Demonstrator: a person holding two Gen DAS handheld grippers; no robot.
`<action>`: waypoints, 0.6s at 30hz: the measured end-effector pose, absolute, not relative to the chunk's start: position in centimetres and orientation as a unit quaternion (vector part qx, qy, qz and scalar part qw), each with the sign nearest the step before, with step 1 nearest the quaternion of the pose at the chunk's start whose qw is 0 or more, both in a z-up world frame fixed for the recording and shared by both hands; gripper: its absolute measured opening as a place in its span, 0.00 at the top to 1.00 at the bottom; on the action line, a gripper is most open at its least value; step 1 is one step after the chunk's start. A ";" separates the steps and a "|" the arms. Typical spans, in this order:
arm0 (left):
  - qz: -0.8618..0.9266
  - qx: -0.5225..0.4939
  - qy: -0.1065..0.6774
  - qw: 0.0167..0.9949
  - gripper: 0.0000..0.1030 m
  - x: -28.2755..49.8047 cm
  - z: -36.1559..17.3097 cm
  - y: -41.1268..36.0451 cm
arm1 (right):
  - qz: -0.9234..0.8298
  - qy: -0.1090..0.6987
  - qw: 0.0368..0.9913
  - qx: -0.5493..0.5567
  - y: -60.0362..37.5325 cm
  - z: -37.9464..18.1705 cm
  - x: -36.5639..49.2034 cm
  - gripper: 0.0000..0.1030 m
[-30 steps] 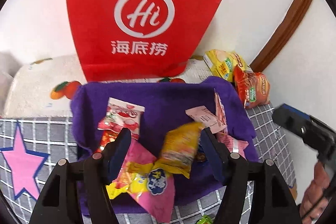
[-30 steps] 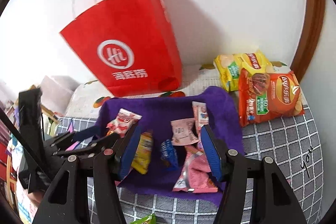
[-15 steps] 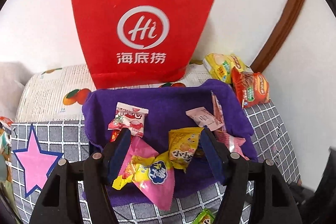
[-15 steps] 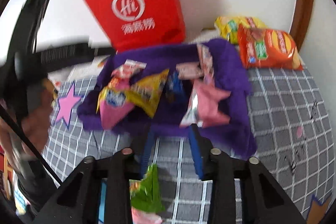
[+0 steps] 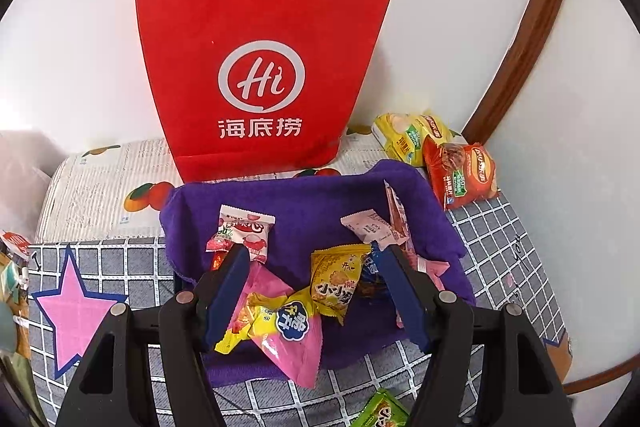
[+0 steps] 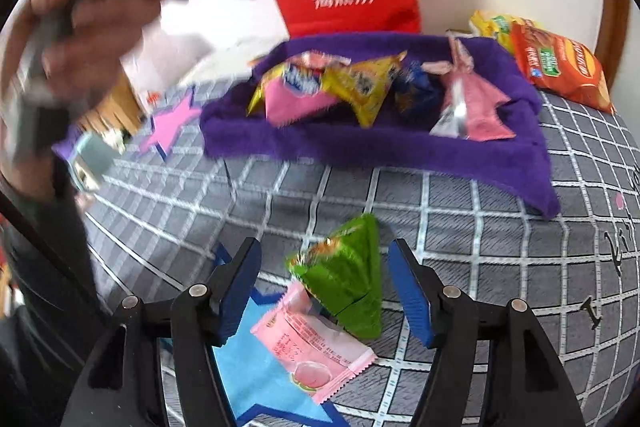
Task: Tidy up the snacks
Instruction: 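Grasp the green triangular snack packet from the bed with the right tool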
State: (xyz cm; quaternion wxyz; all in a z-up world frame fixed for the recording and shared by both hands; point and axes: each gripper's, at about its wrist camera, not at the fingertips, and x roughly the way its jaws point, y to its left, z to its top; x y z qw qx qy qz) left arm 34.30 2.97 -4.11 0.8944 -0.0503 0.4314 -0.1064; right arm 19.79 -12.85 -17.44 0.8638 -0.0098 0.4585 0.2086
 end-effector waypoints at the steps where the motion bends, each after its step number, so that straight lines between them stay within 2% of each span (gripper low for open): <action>1: -0.107 -0.049 0.431 0.895 0.35 34.2 -4.1 2.9 | 0.196 0.462 0.865 -0.021 -12.5 -18.1 20.0 0.37; 4: -0.110 -0.046 0.433 0.893 0.35 34.3 -4.1 2.8 | 0.173 0.464 0.868 -0.033 -12.3 -19.8 20.5 0.40; 5: -0.109 -0.046 0.434 0.893 0.35 34.3 -4.2 2.8 | 0.178 0.462 0.868 -0.030 -12.4 -20.2 20.6 0.43; 6: -0.109 -0.045 0.435 0.893 0.35 34.4 -4.2 2.7 | 0.184 0.461 0.868 -0.024 -12.4 -20.6 20.6 0.53; 8: -0.109 -0.044 0.437 0.892 0.35 34.4 -4.3 2.6 | 0.189 0.465 0.865 -0.019 -12.5 -21.0 20.7 0.59; 13: -0.109 -0.037 0.437 0.892 0.35 34.4 -4.4 2.2 | 0.152 0.411 0.899 -0.008 -15.6 -19.1 19.6 0.61; 18: -0.111 -0.022 0.437 0.893 0.35 34.2 -4.5 1.3 | 0.075 0.398 0.914 -0.002 -20.0 -18.9 19.6 0.61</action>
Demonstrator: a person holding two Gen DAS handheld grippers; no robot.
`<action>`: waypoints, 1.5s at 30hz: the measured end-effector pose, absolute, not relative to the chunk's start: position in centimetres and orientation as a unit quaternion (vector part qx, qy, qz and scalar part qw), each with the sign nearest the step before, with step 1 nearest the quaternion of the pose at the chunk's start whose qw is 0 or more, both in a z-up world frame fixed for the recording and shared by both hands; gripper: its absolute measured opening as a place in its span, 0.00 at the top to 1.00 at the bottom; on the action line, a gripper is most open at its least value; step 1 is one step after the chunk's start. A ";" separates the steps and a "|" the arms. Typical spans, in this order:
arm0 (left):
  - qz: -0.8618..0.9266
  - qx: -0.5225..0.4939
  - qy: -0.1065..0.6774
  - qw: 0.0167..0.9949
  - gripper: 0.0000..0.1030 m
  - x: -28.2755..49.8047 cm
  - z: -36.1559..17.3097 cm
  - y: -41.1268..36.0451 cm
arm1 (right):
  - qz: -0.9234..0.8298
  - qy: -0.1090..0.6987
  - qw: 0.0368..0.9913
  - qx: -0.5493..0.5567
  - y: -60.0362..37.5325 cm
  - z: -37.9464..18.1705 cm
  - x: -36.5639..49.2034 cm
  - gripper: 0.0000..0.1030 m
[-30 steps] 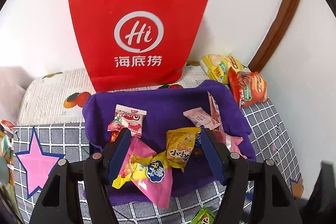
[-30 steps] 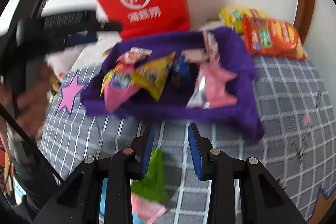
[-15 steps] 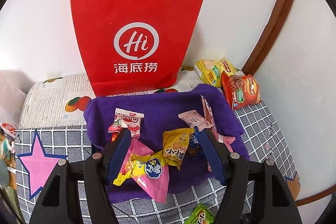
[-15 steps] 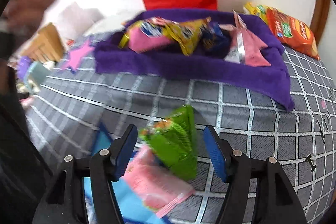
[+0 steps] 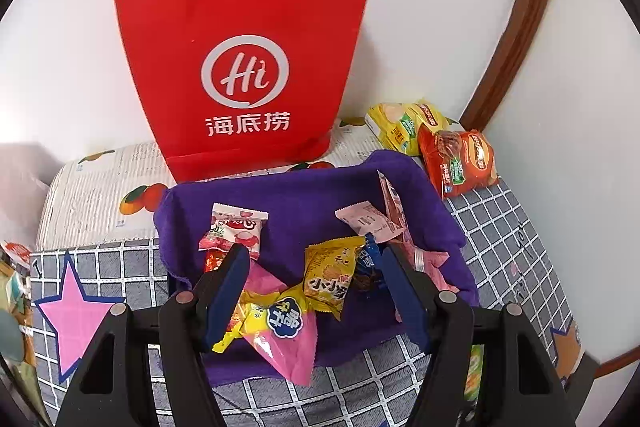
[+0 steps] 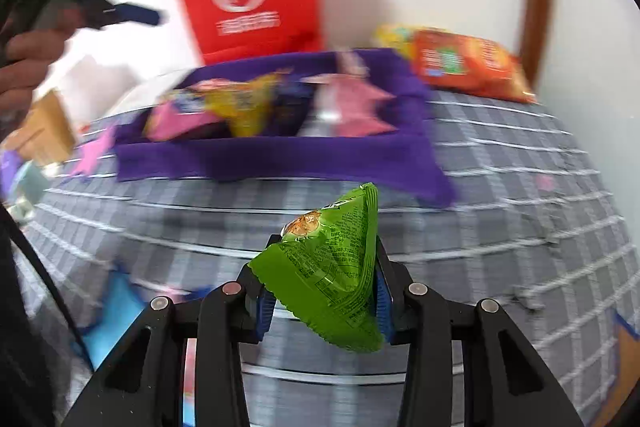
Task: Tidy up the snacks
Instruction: 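Grasp the green triangular snack packet from the bed with the right tool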
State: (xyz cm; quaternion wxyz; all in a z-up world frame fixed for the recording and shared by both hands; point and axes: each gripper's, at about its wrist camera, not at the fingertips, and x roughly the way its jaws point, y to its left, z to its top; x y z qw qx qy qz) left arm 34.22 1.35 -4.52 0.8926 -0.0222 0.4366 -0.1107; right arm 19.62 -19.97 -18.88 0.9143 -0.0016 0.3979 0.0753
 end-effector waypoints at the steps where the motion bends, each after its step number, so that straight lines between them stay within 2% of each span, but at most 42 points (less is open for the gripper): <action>1: -0.112 -0.018 0.435 0.893 0.35 34.1 -4.4 1.2 | 0.064 0.397 0.915 0.005 -20.8 -19.2 19.7 0.60; 7: -0.111 -0.015 0.421 0.900 0.35 33.6 -3.8 1.1 | 0.039 0.400 0.915 0.014 -22.7 -21.2 20.0 0.61; 18: -0.146 -0.011 0.423 0.894 0.35 32.8 -3.9 -1.5 | 0.058 0.412 0.908 0.055 -23.3 -21.8 20.5 0.57; 29: -0.178 0.016 0.405 0.897 0.35 30.1 -2.7 -4.8 | 0.104 0.405 0.903 0.102 -24.3 -21.7 20.4 0.59; 37: -0.164 0.012 0.435 0.885 0.35 27.0 -4.8 -3.7 | 0.104 0.406 0.902 0.105 -24.4 -21.8 20.4 0.59; 41: -0.151 0.014 0.453 0.879 0.35 24.8 -7.3 -2.7 | 0.098 0.410 0.904 0.073 -24.0 -21.5 19.8 0.59; 45: -0.153 0.021 0.476 0.866 0.35 22.5 -10.6 -2.2 | 0.090 0.399 0.908 0.090 -26.1 -21.1 18.4 0.59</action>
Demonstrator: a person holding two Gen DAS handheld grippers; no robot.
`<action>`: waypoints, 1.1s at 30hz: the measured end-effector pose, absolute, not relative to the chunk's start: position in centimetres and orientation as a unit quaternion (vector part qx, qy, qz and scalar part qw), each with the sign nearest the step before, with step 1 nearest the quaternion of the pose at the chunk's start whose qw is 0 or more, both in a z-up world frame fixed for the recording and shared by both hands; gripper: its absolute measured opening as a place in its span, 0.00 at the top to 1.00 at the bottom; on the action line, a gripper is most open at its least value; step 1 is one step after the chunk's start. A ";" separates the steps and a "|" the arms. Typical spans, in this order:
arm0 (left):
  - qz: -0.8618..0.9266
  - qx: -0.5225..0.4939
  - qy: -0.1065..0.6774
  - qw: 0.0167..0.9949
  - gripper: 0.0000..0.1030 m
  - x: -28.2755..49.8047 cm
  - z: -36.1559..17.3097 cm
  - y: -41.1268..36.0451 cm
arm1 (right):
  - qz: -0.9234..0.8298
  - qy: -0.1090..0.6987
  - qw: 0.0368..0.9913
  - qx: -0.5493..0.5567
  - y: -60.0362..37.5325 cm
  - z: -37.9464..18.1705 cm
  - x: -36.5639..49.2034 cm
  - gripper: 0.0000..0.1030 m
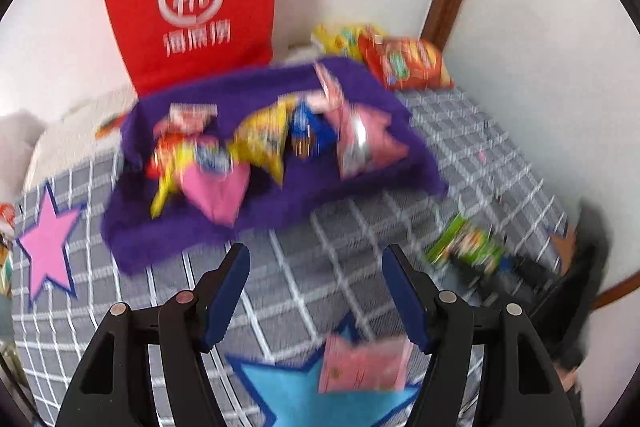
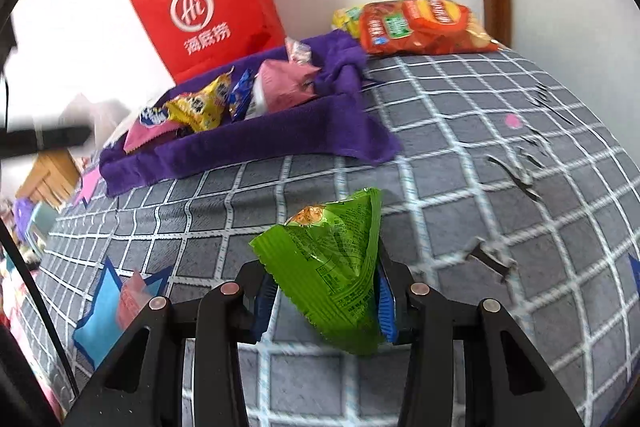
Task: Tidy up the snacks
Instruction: 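Grasp the green triangular snack packet from the bed with the right tool, then grasp the pink peach-flavour packet on the blue star with the left tool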
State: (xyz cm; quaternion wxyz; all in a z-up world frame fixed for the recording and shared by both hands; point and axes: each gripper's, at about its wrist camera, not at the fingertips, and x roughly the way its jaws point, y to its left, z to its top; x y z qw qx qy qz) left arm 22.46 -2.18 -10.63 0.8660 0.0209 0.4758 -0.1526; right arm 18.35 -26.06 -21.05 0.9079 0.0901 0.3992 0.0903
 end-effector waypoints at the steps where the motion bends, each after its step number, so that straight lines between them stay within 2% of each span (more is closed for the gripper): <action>1: -0.153 0.018 0.482 0.863 0.35 22.1 -11.4 -2.1 | 0.088 0.399 0.908 0.089 -26.7 -20.9 18.0 0.59; 7: -0.163 -0.003 0.519 0.839 0.35 19.8 -16.2 -1.8 | 0.090 0.390 0.912 0.093 -28.9 -20.4 16.9 0.59; 13: -0.188 -0.035 0.529 0.827 0.35 18.4 -18.4 -1.9 | 0.099 0.406 0.902 0.110 -28.8 -21.5 17.5 0.59; 15: -0.192 -0.037 0.523 0.829 0.26 18.1 -18.4 -2.1 | 0.096 0.407 0.903 0.102 -28.6 -21.5 17.5 0.59; 19: -0.195 -0.002 0.515 0.835 0.22 17.6 -18.3 -3.4 | 0.091 0.409 0.903 0.092 -28.3 -21.5 17.6 0.59; 24: -0.195 0.068 0.499 0.842 0.11 16.1 -18.9 -5.3 | 0.099 0.408 0.901 0.109 -28.9 -21.6 17.6 0.59; 33: -0.189 0.101 0.480 0.851 0.10 15.4 -19.0 -6.0 | 0.102 0.407 0.900 0.117 -29.1 -21.7 17.7 0.59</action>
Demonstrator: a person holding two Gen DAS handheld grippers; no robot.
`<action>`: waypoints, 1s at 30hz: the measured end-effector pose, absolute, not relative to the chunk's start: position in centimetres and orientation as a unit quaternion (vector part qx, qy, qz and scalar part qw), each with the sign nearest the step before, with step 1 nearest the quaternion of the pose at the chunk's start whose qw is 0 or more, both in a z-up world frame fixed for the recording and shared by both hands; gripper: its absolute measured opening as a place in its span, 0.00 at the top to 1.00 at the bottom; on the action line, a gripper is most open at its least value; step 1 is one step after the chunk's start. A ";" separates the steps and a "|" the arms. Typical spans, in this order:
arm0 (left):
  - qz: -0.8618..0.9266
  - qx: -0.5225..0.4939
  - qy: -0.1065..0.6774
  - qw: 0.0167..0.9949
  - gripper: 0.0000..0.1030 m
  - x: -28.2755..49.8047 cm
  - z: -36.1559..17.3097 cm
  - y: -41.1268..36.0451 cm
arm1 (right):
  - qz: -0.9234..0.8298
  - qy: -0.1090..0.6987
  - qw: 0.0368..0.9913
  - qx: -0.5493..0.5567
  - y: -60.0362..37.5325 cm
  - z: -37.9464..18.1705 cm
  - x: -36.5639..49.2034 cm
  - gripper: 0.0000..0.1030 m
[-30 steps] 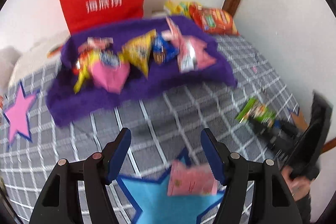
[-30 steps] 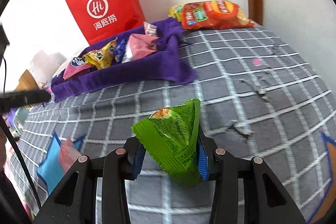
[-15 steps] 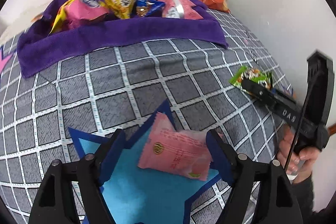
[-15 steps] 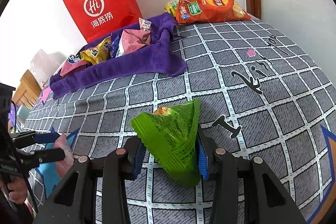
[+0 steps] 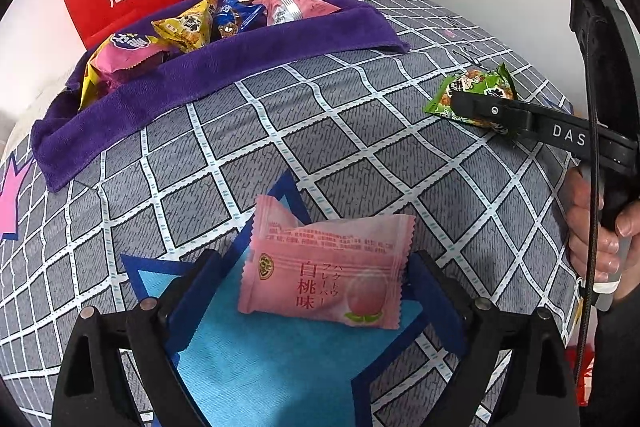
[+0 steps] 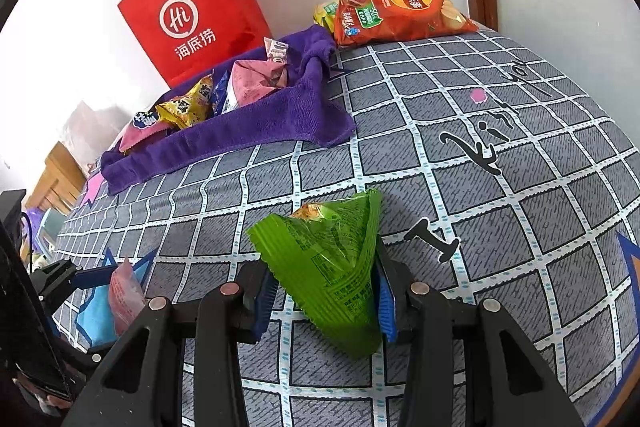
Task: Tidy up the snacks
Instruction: 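Grasp the pink peach-flavour packet on the blue star with the left tool, then carry the pink packet with the left tool while the right tool carries the green packet over the towel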
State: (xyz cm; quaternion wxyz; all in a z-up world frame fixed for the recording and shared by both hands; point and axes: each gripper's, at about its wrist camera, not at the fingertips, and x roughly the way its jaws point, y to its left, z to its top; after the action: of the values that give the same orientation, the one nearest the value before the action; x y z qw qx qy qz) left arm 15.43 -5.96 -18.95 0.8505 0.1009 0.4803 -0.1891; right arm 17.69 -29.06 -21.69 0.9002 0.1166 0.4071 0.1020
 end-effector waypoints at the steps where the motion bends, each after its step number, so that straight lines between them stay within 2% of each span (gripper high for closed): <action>1: -0.190 0.102 0.478 0.852 0.11 15.3 -18.9 -6.0 | 0.102 0.407 0.900 0.117 -29.1 -21.7 17.7 0.59; 3: -0.196 0.104 0.471 0.854 0.26 15.0 -18.7 -6.2 | 0.102 0.407 0.900 0.118 -29.1 -21.7 17.7 0.59; 7: -0.199 0.100 0.468 0.855 0.34 14.8 -18.5 -6.3 | 0.102 0.407 0.900 0.117 -29.1 -21.7 17.7 0.59; 14: -0.194 0.053 0.488 0.850 0.55 15.9 -18.2 -5.2 | 0.093 0.409 0.902 0.099 -28.6 -21.6 17.7 0.59; 18: -0.194 0.024 0.498 0.845 0.59 16.1 -18.0 -4.2 | 0.090 0.409 0.903 0.093 -28.5 -21.6 17.6 0.59; 30: -0.182 0.007 0.478 0.859 0.60 15.8 -15.1 -2.0 | 0.060 0.422 0.903 0.051 -26.7 -20.7 17.7 0.60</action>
State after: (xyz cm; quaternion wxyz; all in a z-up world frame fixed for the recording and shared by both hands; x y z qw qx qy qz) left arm 15.82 -2.04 -15.13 0.8592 0.0067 0.4780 -0.1823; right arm 17.69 -26.73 -20.68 0.9033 0.0505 0.4218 0.0598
